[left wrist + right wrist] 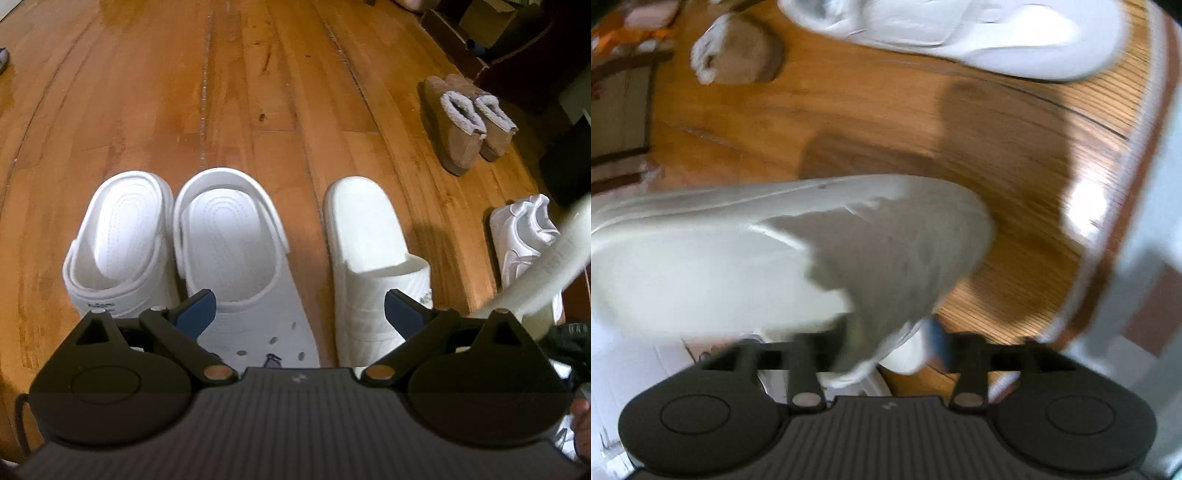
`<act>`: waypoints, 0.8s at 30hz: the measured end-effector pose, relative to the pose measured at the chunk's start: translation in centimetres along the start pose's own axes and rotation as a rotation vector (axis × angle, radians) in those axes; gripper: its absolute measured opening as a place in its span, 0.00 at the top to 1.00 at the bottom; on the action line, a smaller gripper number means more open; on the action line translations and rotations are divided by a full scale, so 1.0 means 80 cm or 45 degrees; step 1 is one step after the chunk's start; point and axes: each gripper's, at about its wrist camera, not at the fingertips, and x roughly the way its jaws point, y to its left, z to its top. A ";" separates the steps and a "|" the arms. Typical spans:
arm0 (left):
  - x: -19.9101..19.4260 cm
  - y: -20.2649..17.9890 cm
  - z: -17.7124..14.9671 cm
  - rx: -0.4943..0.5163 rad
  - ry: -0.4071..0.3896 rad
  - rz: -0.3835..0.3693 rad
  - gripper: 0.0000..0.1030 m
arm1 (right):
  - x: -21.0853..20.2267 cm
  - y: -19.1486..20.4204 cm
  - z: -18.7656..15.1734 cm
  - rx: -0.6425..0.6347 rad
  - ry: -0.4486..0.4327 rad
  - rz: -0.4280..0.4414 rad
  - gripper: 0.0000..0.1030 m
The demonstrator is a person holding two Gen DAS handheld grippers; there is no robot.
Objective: Organize scattered shoes
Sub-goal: 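Set the NEON slide beside its mate with the right tool, adjust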
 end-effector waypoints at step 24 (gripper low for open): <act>-0.001 -0.017 0.000 0.059 -0.009 0.012 0.04 | 0.011 0.026 -0.026 -0.652 -0.363 0.096 0.44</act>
